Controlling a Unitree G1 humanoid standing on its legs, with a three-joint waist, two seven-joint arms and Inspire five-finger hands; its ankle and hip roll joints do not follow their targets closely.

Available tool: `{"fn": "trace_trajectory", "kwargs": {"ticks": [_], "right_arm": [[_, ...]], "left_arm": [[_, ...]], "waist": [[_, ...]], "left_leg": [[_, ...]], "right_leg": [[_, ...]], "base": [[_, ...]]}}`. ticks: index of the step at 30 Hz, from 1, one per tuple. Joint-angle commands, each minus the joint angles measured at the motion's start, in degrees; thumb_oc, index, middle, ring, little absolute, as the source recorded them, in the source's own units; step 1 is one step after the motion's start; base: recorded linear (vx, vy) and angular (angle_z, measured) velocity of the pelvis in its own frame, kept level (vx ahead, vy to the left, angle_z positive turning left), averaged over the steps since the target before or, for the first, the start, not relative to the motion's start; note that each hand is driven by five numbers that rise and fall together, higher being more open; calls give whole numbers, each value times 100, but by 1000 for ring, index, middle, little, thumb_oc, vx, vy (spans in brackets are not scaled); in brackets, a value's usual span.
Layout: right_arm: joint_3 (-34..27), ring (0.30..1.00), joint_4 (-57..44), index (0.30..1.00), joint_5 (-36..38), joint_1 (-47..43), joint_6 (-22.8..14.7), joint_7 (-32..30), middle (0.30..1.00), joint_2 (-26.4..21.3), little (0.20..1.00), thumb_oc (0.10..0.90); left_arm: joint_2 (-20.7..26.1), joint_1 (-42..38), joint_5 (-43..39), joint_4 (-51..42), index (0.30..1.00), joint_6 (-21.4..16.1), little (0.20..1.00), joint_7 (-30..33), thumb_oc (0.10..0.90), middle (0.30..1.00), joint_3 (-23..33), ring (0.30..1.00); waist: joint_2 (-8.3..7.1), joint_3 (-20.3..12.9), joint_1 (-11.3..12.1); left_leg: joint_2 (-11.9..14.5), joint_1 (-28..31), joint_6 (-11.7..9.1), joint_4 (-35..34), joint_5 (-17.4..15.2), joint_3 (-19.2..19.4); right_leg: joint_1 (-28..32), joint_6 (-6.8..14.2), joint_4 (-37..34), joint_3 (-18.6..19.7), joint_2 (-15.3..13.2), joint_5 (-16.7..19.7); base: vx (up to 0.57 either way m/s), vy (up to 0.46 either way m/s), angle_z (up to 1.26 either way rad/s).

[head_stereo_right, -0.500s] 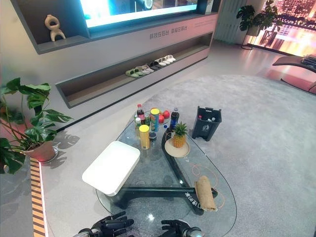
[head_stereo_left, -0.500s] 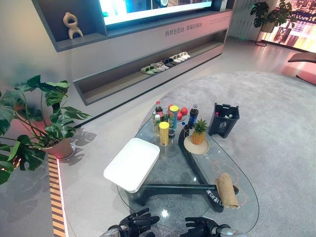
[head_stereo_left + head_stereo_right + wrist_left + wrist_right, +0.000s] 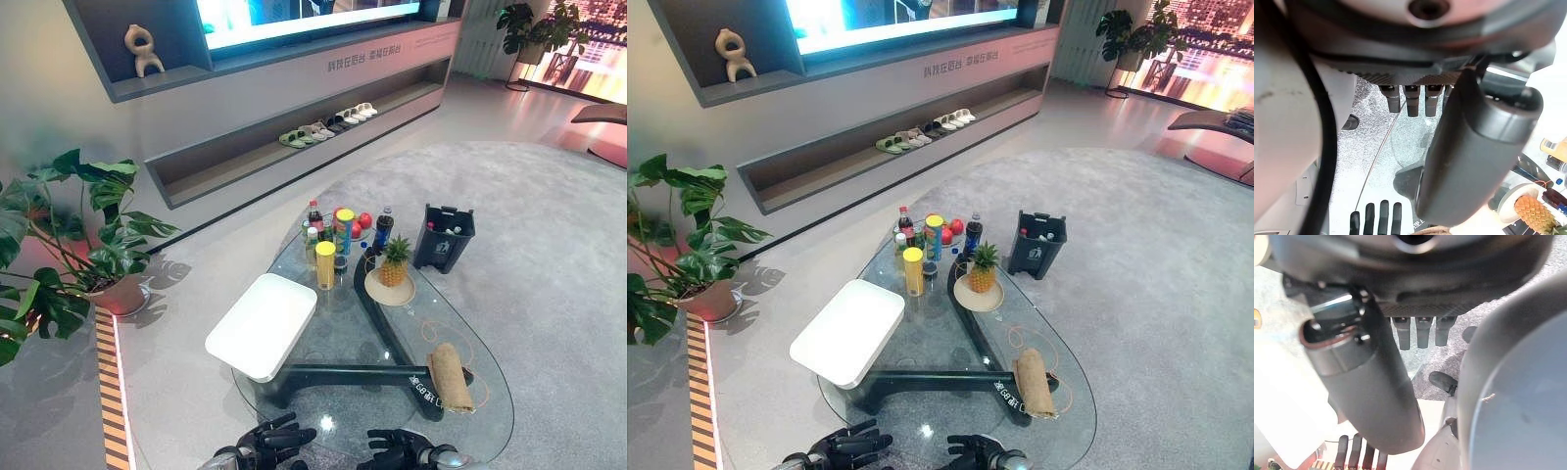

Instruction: Wipe the table with a cloth and put it in the basket.

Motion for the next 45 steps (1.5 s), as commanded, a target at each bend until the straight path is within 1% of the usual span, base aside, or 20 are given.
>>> {"fn": "trace_trajectory", "kwargs": {"ticks": [1,9,10,11,12,14,17,23,27,30,33,35,37,38,40,41,44,45], "right_arm": [[-157,900,-443,900,225,-351,-382,-242,900,102,900,800],[-322,900,-1140,900,232,-82,-550,-832,900,62,900,800],[-322,900,-1140,900,232,-82,-550,-832,900,62,900,800],[-325,900,-1364,900,244,-89,-643,-1033,900,7,900,800],[-325,900,-1579,900,266,-95,-657,-1195,900,-37,900,800],[-323,900,-1796,900,254,-78,-747,-1399,900,-89,900,800],[-426,900,-2226,900,185,7,-961,-1880,900,-185,900,800],[-693,900,-2672,900,-8,13,-1296,-2613,900,-336,900,800],[-843,900,-2941,900,-313,-74,-1384,-2926,900,-492,900,800],[-981,900,-3102,900,-424,-257,-1476,-3297,900,-632,900,800],[-1185,900,-3186,900,-469,-495,-1626,-3811,900,-704,900,800],[-1260,900,-3227,900,-576,-564,-1646,-4026,900,-744,900,800],[-1397,900,-3351,900,-722,-691,-1625,-4471,900,-847,900,800],[-1428,900,-3372,900,-777,-710,-1623,-4578,900,-866,900,800],[-1562,900,-3493,900,-999,-787,-1601,-5030,900,-980,900,800],[-1566,900,-3499,900,-999,-790,-1595,-5051,900,-983,900,800],[-1740,900,-3690,900,-1016,-884,-1472,-5662,900,-1090,900,800],[-1753,900,-3700,900,-1024,-891,-1461,-5709,900,-1094,900,800]], "left_arm": [[-311,-234,-286,197,900,-20,900,-202,800,900,-53,900],[-279,60,-190,-17,900,-55,900,-90,800,900,10,900],[-279,60,-190,-17,900,-55,900,-90,800,900,10,900],[-239,67,-274,-80,900,-59,900,-40,800,900,-6,900],[-213,60,-307,-135,900,-39,900,-14,800,900,-2,900],[-185,76,-330,-178,900,-27,900,4,800,900,0,900],[-167,202,-250,-200,900,-68,900,-10,800,900,23,900],[-183,352,-247,-170,900,-175,900,30,800,900,44,900],[-127,338,-217,-162,900,-170,900,1,800,900,71,900],[-47,246,-243,-183,900,-202,900,-15,800,900,72,900],[30,102,-391,-284,900,-229,900,78,800,900,55,900],[48,69,-387,-309,900,-228,900,81,800,900,67,900],[57,52,-380,-369,900,-265,900,119,800,900,52,900],[56,54,-384,-386,900,-266,900,132,800,900,49,900],[55,50,-375,-390,900,-305,900,137,800,900,50,900],[55,49,-375,-389,900,-304,900,136,800,900,51,900],[33,34,-314,-369,900,-393,900,116,800,900,4,900],[31,34,-313,-367,900,-398,900,112,800,900,1,900]], "waist": [[-86,155,-25],[-71,210,-111],[-71,209,-111],[-66,260,-125],[-62,300,-137],[-62,340,-149],[-68,380,-183],[-89,453,-231],[-109,593,-241],[-133,829,-252],[-153,1174,-243],[-161,1263,-232],[-177,1409,-207],[-179,1433,-203],[-181,1523,-192],[-181,1525,-191],[-192,1642,-191],[-190,1648,-192]], "left_leg": [[-188,79,165,342,-817,131],[-191,-18,170,375,-805,207],[-191,-19,170,376,-805,207],[-194,-109,175,439,-811,230],[-199,-150,193,452,-815,242],[-205,-176,211,457,-823,255],[-220,-158,248,471,-874,300],[-230,-208,299,610,-978,417],[-229,-293,354,714,-1024,501],[-239,-508,398,873,-1040,540],[-283,-827,430,1075,-1050,548],[-301,-913,440,1128,-1056,543],[-318,-1037,456,1200,-1060,521],[-320,-1060,459,1215,-1061,517],[-327,-1159,472,1273,-1069,507],[-327,-1167,473,1279,-1071,507],[-354,-1384,489,1476,-1103,510],[-354,-1403,489,1495,-1106,510]], "right_leg": [[-559,161,127,191,-130,236],[-658,192,83,238,-135,324],[-658,192,83,238,-135,324],[-742,196,119,252,-141,328],[-795,193,134,263,-142,334],[-836,196,145,278,-144,342],[-836,209,138,287,-158,345],[-913,220,273,316,-167,297],[-1050,215,498,315,-146,223],[-1310,191,778,323,-114,153],[-1615,174,971,343,-86,145],[-1673,171,978,351,-80,162],[-1739,170,958,362,-65,206],[-1748,172,955,364,-63,213],[-1813,178,967,373,-51,228],[-1818,179,969,373,-50,228],[-1959,162,1046,400,-40,227],[-1973,160,1057,401,-39,226]], "base": [[0,0,0],[18,2,0],[0,0,0],[-29,9,-6],[-35,11,-9],[-17,6,-15],[37,4,-6],[46,4,-1],[19,-2,-3],[-77,-9,-8],[-159,-16,-4],[-80,-20,1],[-80,-33,2],[-41,-27,1],[0,0,0],[-33,-11,0],[-42,-18,0],[0,0,0]]}}
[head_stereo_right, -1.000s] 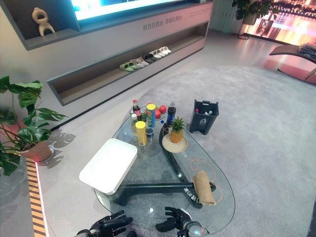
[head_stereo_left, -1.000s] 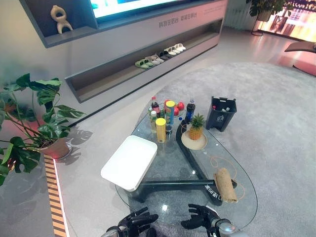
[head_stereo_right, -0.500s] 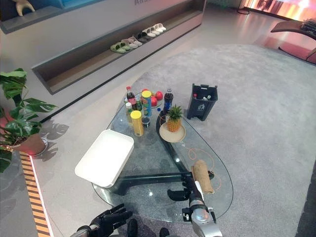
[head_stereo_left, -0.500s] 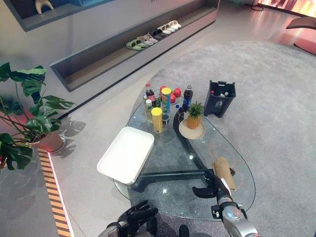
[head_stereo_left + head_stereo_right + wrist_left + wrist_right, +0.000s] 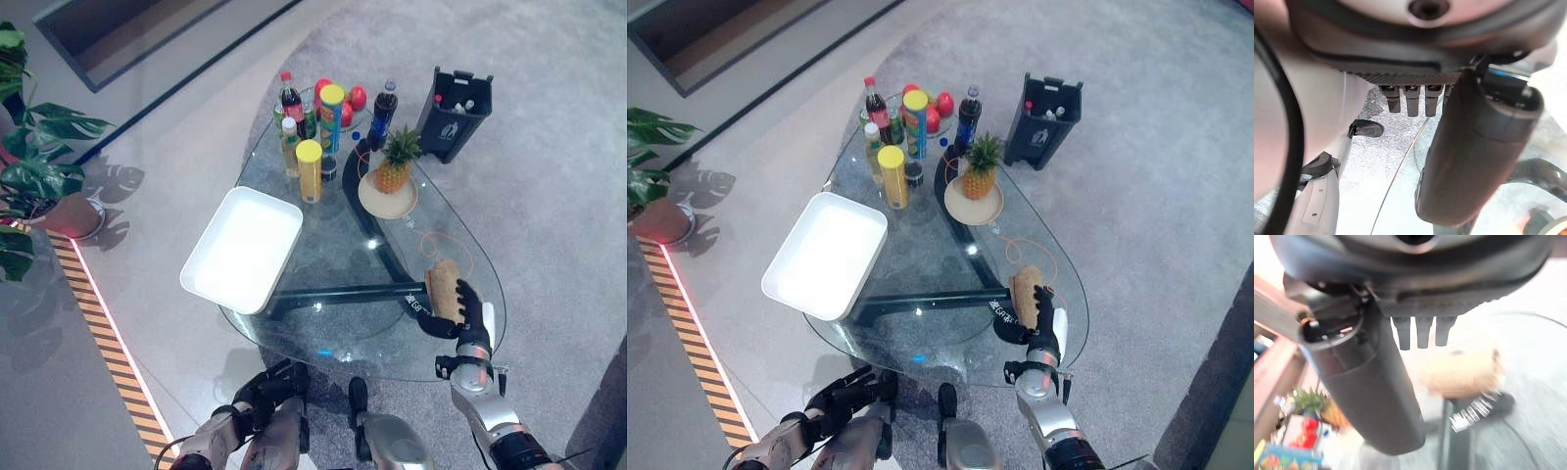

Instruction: Wipe the table with a cloth and put it in the basket.

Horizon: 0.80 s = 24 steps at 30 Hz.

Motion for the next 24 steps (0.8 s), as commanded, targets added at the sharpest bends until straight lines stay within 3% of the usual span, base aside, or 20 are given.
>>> {"fn": "trace_trajectory", "kwargs": {"ticks": [1,8,10,15,20,24], "right_arm": [[-406,900,-777,900,-362,-220,-308,-924,900,-504,900,800],[-564,900,-873,900,-515,-316,-128,-1597,900,-488,900,800],[-591,900,-784,900,-449,-600,-40,-1710,900,-540,900,800],[-515,900,-661,900,-270,-1189,120,-1829,900,-675,900,800],[-400,900,-583,900,-207,-1631,325,-1876,900,-792,900,800],[-347,900,-640,900,-172,-1611,147,-1887,900,-676,900,800]], "left_arm": [[-186,547,59,213,900,58,900,-40,800,900,-232,900],[-233,495,6,253,900,5,900,-54,800,900,-255,900],[-230,274,-110,289,900,-4,900,-93,800,900,-309,900],[-215,-35,-229,251,900,-25,900,-4,800,900,-419,900],[-220,-141,-298,128,900,-89,900,61,800,900,-519,900],[-204,-104,-338,-75,900,-16,900,134,800,900,-526,900]], "waist": [[-131,-182,81],[-88,-16,54],[-21,281,19],[73,613,-7],[198,614,-35],[218,614,-2]], "left_leg": [[-292,-267,415,1118,-1137,204],[-308,-547,420,1420,-1189,204],[-345,-978,413,1811,-1235,229],[-383,-1612,369,2213,-1237,261],[-409,-2307,330,2456,-1224,303],[-418,-2631,352,2522,-1216,316]], "right_leg": [[-699,1,509,205,1,175],[-922,-38,726,225,9,128],[-1328,-85,1038,251,8,96],[-1967,-134,1384,260,14,95],[-2696,-198,1613,280,31,90],[-3062,-195,1760,295,43,78]], "base": [[0,0,0],[-15,11,-2],[-97,51,-1],[-88,28,-2],[-16,44,1],[20,5,0]]}}
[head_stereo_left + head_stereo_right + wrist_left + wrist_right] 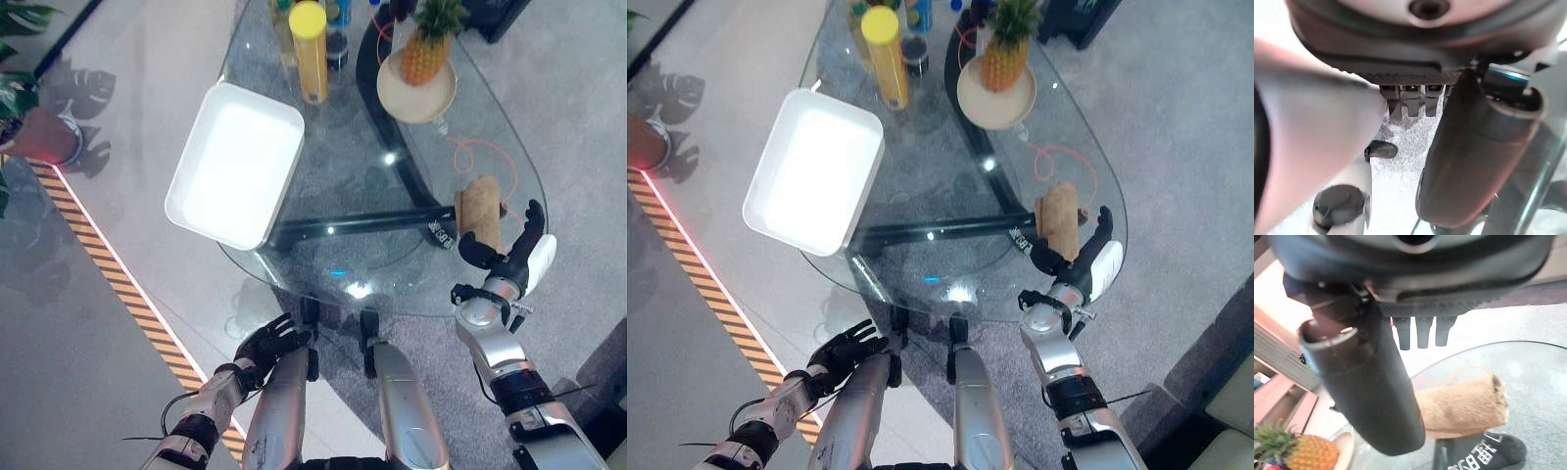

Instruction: Wipe the table with a cloth and put it in the basket.

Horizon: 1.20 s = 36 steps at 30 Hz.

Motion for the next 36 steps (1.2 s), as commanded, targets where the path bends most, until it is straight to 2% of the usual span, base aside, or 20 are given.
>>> {"fn": "trace_trajectory", "kwargs": {"ticks": [1,4,13,27,32,36], "right_arm": [[-90,900,-596,900,16,45,-392,-492,900,-374,900,800],[-119,900,-481,900,137,-94,-516,-499,900,-434,900,800],[-180,900,49,900,218,-523,-236,-795,900,-639,900,800],[-297,900,319,900,368,-869,-94,-917,900,-849,900,800],[-262,900,476,900,475,-1051,162,-776,900,-942,900,800],[-255,900,716,900,689,-1100,175,-1005,900,-925,900,800]], "left_arm": [[-327,751,-38,25,900,413,900,119,800,900,-506,900],[-291,683,-93,-35,900,387,900,88,800,900,-568,900],[-216,585,-481,-389,900,319,900,131,800,900,-769,900],[-124,563,-642,-584,900,376,900,198,800,900,-865,900],[-64,501,-790,-675,900,435,900,249,800,900,-870,900],[-58,480,-818,-689,900,406,900,292,800,900,-890,900]], "waist": [[-139,-103,-5],[-130,-103,26],[-70,-103,118],[49,-103,147],[93,-103,161],[118,-103,166]], "left_leg": [[-290,-299,350,1116,-1104,247],[-304,-575,346,1152,-1029,217],[-311,-1047,338,1240,-982,134],[-353,-1388,339,1382,-974,71],[-352,-1511,340,1436,-971,74],[-346,-1599,343,1475,-975,84]], "right_leg": [[-145,-71,-806,156,218,740],[-445,-49,-683,115,229,773],[-956,-52,-536,11,198,805],[-1333,-49,-424,-10,160,862],[-1483,-42,-373,-21,146,886],[-1586,-54,-317,-36,153,881]], "base": [[-30,-25,2],[-9,-11,0],[0,-17,3],[5,-4,1],[2,-2,1],[8,-6,3]]}}
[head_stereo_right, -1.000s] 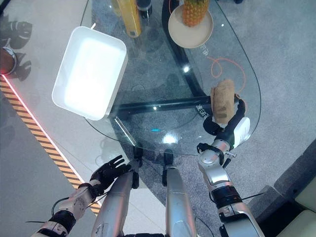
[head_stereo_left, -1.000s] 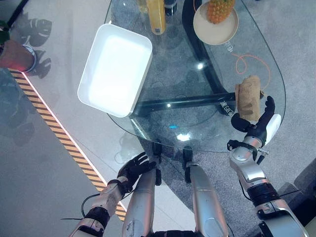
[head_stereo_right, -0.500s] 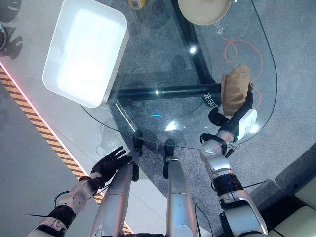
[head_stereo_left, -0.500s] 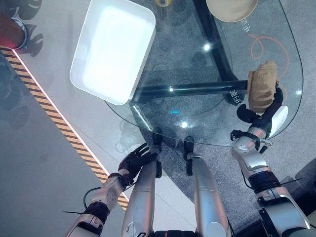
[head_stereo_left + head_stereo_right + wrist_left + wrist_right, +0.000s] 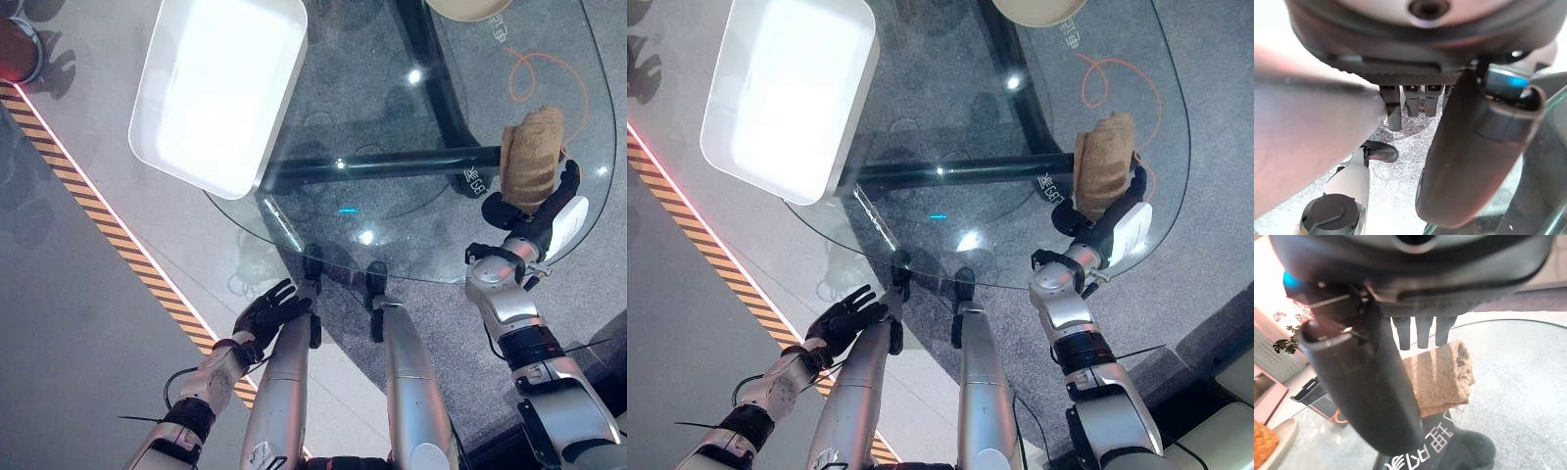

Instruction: Wipe the table with a cloth and put it in the basket.

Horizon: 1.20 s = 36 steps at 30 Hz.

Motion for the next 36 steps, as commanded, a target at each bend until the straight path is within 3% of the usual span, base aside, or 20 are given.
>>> {"fn": "trace_trajectory", "kwargs": {"ticks": [1,13,14,16,17,28,36], "right_arm": [[-332,900,-122,900,92,170,-188,-535,900,-570,900,800],[-317,900,74,900,403,-148,-280,-271,900,-646,900,800],[-303,716,88,716,451,-161,-271,-222,716,-635,686,586],[-277,516,133,516,451,-165,-279,-188,516,-592,453,353],[-266,300,148,300,444,-160,-295,-193,300,-579,200,100],[-322,300,-122,300,345,-203,-396,-353,300,-672,200,100],[-388,300,-515,300,184,-341,-168,-395,300,-804,200,100]], "left_arm": [[-348,672,18,89,900,403,900,87,800,900,-662,900],[-276,635,-100,-43,900,478,900,192,800,900,-788,900],[-268,634,-110,-63,900,473,900,201,800,900,-795,900],[-265,625,-138,-98,900,466,900,244,800,900,-819,900],[-263,627,-146,-110,900,462,900,258,800,900,-825,900],[-239,691,-108,-211,900,504,900,321,800,900,-863,900],[-233,734,-96,-185,900,489,900,306,800,900,-832,900]], "waist": [[83,-106,30],[153,-106,59],[160,-106,61],[168,-106,64],[170,-106,66],[177,-106,71],[145,-106,76]], "left_leg": [[-267,-183,372,1242,-1208,180],[-293,-338,350,1335,-1205,143],[-292,-355,348,1340,-1206,142],[-289,-387,349,1357,-1210,139],[-288,-396,348,1363,-1211,138],[-304,-449,354,1439,-1242,126],[-299,-449,373,1441,-1253,126]], "right_leg": [[6,10,-1026,16,255,930],[-160,23,-907,-13,245,925],[-182,23,-892,-15,245,920],[-221,15,-859,-20,246,911],[-230,12,-850,-21,246,906],[-288,24,-780,-33,243,904],[-309,29,-739,-16,266,883]], "base": [[0,0,0],[0,0,0],[0,0,0],[0,0,0],[0,0,0],[3,-1,1],[2,4,0]]}}
